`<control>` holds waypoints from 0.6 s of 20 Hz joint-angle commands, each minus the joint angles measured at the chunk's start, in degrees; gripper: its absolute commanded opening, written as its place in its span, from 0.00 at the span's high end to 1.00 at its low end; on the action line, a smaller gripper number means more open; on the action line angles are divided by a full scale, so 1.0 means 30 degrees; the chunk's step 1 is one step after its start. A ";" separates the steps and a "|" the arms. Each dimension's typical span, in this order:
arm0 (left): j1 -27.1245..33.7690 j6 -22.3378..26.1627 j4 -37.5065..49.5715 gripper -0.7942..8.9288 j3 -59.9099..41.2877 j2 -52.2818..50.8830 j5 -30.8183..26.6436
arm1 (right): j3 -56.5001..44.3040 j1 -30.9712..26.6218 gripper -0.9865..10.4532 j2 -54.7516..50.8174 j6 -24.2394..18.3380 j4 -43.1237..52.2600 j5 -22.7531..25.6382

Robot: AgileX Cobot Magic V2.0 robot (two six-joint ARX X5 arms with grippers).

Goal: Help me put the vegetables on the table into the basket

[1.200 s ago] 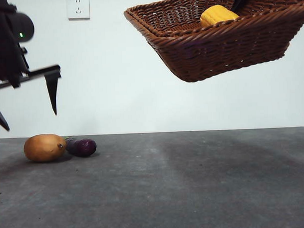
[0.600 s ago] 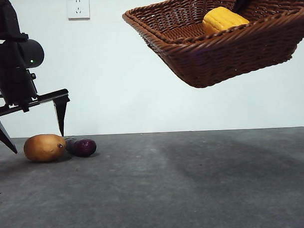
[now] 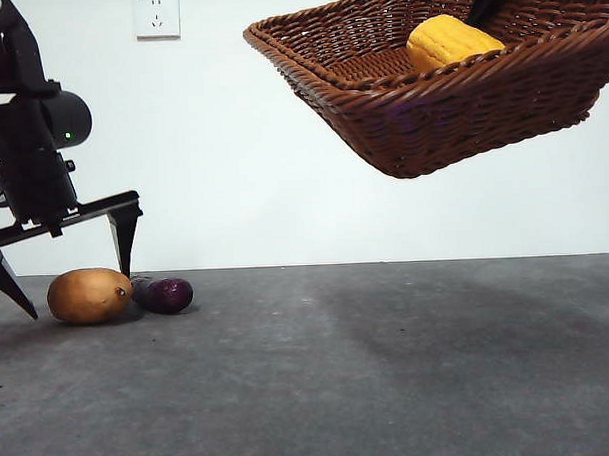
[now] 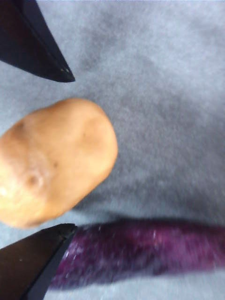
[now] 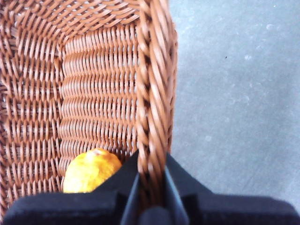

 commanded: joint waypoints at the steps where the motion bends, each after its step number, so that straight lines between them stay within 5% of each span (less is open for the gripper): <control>1: -0.0102 -0.0109 0.0109 0.40 0.0022 0.0401 -0.0029 | 0.0087 0.0058 0.92 -0.0153 -0.0131 0.0102 -0.0204; 3: -0.0131 -0.0109 0.0153 0.51 0.0022 0.0401 -0.0117 | 0.0087 0.0051 0.92 -0.0153 -0.0211 0.0095 -0.0197; 7: -0.0168 0.0379 0.0313 0.94 0.0022 0.0401 -0.0117 | 0.0087 0.0051 0.92 -0.0153 -0.0219 0.0102 -0.0189; 12: -0.0080 0.3286 -0.0219 0.93 0.0022 0.0138 0.0342 | 0.0080 0.0051 0.92 -0.0044 -0.0124 0.0022 0.0612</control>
